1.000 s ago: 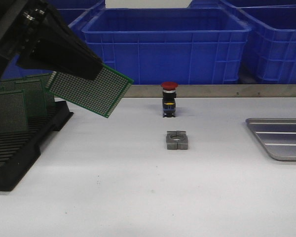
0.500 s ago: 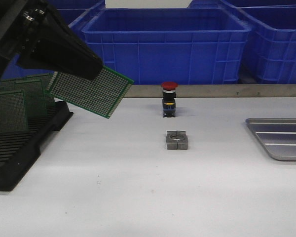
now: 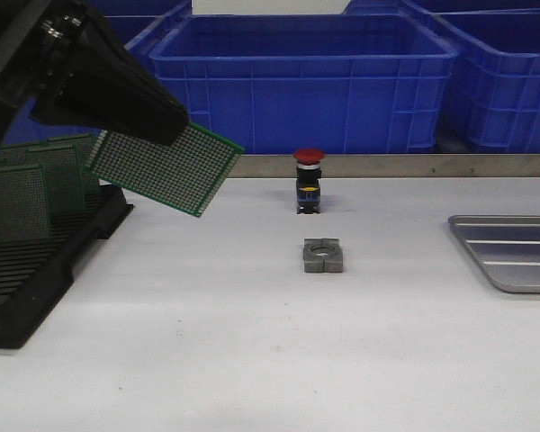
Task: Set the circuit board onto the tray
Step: 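Bring the right gripper toward the board held by the left gripper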
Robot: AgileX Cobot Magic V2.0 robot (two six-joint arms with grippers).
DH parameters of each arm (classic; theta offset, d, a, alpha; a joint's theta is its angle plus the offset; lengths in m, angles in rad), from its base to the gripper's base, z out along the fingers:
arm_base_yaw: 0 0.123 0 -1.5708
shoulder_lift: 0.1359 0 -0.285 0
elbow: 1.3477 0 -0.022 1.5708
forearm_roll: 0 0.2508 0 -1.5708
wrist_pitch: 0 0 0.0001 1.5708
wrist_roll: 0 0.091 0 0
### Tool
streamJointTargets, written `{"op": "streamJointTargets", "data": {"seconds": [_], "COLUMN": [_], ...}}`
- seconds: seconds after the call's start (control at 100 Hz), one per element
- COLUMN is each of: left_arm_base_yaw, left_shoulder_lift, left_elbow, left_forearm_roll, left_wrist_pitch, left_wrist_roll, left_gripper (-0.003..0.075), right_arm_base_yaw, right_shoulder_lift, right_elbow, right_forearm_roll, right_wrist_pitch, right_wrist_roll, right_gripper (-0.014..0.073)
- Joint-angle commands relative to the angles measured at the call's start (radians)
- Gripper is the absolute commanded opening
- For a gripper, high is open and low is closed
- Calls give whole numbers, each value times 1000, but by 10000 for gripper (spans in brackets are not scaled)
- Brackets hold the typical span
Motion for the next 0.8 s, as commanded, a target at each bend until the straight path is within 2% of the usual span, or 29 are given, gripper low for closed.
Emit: {"op": "streamJointTargets", "data": {"seconds": [0.0, 0.27, 0.37, 0.44, 0.58, 0.79], "left_arm_base_yaw": [-9, -9, -9, -9, -9, -9], "left_shoulder_lift": [-33, -33, -33, -33, -33, -33], "left_elbow": [-28, -28, -28, -28, -28, -28], "left_forearm_roll": [-63, -63, -63, -63, -63, -63], "left_wrist_pitch": [16, 16, 16, 16, 16, 16], "left_wrist_roll": [-5, -5, -5, -5, -5, -5], "left_gripper": [-20, -20, -20, -20, -20, -20], "right_arm_base_yaw": [68, 267, 310, 329, 354, 392], "right_shoulder_lift": [76, 298, 371, 423, 530, 678], "right_elbow": [-92, -230, -261, -282, -327, -414], "right_forearm_roll": [171, 515, 623, 701, 797, 805], "right_wrist_pitch": [-52, 16, 54, 85, 131, 171], "right_wrist_roll": [-227, -900, -1189, -1332, -1496, -1508], "right_gripper": [489, 489, 489, 489, 489, 486]}}
